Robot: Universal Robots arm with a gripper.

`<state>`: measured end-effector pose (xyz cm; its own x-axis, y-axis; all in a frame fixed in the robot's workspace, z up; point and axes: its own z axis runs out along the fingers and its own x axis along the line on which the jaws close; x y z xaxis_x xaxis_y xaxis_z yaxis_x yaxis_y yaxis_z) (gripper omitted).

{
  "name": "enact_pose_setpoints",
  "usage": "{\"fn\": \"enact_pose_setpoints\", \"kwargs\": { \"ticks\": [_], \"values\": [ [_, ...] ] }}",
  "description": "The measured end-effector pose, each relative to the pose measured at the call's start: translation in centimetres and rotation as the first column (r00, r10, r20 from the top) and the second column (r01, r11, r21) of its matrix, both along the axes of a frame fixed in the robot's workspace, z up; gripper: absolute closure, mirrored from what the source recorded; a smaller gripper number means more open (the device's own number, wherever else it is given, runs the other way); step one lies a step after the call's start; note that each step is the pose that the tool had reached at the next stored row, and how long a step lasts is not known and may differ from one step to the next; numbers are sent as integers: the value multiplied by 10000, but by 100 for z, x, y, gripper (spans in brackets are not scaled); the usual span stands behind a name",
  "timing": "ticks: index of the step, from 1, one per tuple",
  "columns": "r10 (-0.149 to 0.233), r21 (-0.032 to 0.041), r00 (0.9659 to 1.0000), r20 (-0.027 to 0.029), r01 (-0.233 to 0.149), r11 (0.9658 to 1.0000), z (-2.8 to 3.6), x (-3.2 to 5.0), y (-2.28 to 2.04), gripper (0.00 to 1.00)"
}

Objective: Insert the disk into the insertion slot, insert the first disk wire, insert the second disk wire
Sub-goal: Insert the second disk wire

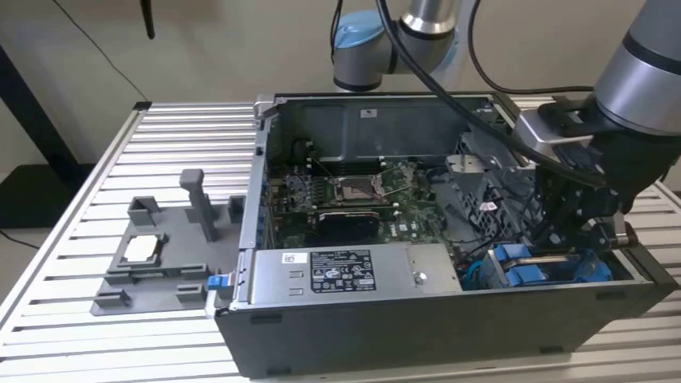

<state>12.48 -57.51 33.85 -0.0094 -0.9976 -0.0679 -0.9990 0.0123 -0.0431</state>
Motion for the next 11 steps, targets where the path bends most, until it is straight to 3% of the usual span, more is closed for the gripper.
{"fn": "enact_pose_setpoints", "kwargs": {
  "ticks": [6,7,11],
  "values": [
    [-47,1,10000,-11,47,10000,-18,-1,-6,83],
    [-55,-1,10000,-19,55,10000,-17,-1,-7,76],
    [-109,-2,9999,-49,109,9999,23,0,-14,76]
  ]
}}
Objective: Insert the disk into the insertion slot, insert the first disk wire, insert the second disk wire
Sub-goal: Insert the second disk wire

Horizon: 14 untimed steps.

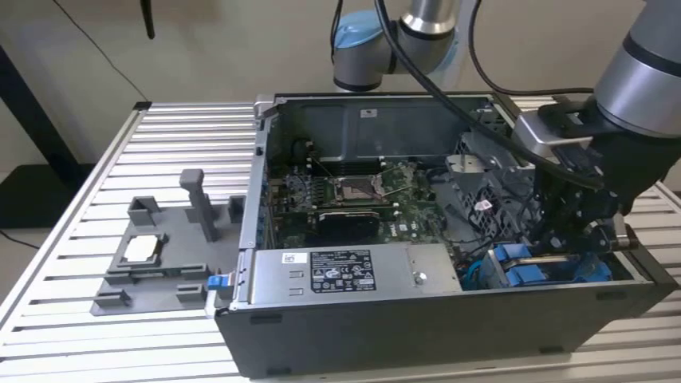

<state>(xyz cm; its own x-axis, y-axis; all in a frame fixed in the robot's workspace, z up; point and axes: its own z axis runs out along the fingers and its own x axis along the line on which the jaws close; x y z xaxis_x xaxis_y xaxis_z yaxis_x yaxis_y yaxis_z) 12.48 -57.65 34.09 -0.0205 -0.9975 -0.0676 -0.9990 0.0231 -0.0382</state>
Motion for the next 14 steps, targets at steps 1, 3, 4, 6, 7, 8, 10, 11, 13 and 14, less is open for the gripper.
{"fn": "enact_pose_setpoints", "kwargs": {
  "ticks": [1,3,4,6,7,8,10,11,13,14],
  "values": [
    [-13,2,10000,-4,13,10000,17,0,-1,76],
    [-36,0,10000,-8,36,10000,53,0,-1,76],
    [-43,1,10000,-9,43,10000,71,0,-1,76],
    [-57,0,10000,-10,57,10000,122,0,-1,76],
    [-65,0,10000,-11,65,10000,147,0,-1,76],
    [-69,0,10000,-10,69,10000,173,0,-1,76],
    [-71,0,10000,-10,71,10000,224,0,-1,76],
    [-72,0,10000,-10,72,10000,252,0,-1,76],
    [-71,1,10000,-10,71,10000,302,0,-1,76],
    [-71,0,10000,-10,71,10000,328,0,-1,76]
  ]
}}
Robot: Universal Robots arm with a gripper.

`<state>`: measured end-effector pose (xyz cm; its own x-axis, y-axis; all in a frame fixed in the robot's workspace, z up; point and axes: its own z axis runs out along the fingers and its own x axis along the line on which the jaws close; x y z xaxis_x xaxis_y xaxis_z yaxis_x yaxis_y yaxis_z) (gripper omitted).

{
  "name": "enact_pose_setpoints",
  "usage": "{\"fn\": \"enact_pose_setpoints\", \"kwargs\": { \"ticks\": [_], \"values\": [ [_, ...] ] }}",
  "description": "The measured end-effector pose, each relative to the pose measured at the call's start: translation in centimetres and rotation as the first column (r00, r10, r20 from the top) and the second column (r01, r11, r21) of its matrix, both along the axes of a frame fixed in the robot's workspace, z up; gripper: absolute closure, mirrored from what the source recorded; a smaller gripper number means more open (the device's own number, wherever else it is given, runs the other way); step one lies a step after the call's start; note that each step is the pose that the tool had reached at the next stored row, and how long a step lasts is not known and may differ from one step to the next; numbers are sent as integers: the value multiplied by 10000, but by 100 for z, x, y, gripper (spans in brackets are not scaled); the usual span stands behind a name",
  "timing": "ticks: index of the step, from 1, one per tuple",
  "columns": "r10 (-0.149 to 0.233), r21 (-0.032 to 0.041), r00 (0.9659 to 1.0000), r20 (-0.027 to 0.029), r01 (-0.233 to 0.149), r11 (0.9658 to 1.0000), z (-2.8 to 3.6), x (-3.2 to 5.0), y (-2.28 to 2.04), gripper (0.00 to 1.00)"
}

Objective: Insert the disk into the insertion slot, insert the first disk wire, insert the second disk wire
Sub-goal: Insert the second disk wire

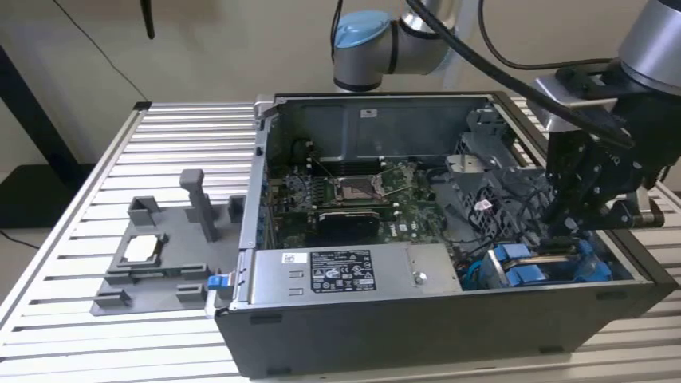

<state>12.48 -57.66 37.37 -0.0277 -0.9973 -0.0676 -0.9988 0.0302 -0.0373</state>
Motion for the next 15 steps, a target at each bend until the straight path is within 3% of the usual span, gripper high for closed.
{"fn": "enact_pose_setpoints", "kwargs": {
  "ticks": [5,15],
  "values": [
    [0,0,10000,0,0,10000,104,0,0,76],
    [0,0,10000,0,0,10000,159,0,0,76]
  ]
}}
